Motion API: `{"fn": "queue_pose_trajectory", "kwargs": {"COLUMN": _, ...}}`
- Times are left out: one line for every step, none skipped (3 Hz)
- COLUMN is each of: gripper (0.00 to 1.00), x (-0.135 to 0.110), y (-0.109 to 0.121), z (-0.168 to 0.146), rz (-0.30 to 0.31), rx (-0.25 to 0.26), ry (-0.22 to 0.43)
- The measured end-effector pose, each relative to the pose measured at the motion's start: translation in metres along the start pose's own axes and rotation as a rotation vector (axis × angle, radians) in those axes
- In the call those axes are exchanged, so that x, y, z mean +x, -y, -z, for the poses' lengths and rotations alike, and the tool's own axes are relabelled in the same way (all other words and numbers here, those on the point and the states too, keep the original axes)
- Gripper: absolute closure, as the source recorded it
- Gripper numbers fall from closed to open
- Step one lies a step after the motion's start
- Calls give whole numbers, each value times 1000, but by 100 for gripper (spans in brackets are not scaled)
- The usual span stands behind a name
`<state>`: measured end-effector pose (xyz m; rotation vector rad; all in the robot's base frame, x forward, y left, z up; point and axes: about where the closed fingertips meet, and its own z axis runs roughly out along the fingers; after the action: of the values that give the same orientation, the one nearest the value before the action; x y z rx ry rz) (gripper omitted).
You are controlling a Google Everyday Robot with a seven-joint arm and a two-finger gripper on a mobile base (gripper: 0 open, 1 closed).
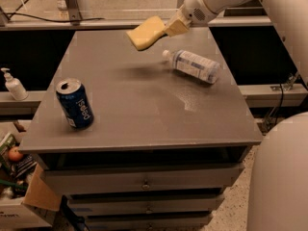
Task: Move sponge near pepsi can
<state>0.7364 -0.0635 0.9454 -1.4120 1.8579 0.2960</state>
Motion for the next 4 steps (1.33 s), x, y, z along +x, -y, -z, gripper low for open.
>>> {"fn": "queue_pose_trajectory", "kwargs": {"gripper": 100, "x": -9, "y": -19, "z": -3, "rz": 57, "rx": -36, "ry": -7}}
{"fn": "queue_pose_trajectory", "kwargs": {"gripper": 100, "x": -15, "y": -50, "z": -1, "rz": 123, "rx": -75, "ry": -18}}
{"fn": "queue_pose_trajectory", "kwargs": {"gripper": 100, "x": -10, "y": -85, "z": -4, "rz": 173, "rx": -121, "ry": -49}}
{"fn": "queue_pose_trajectory", "kwargs": {"gripper": 100, "x": -4, "y": -114, "z": -12, "rz": 202, "rx": -174, "ry": -76}}
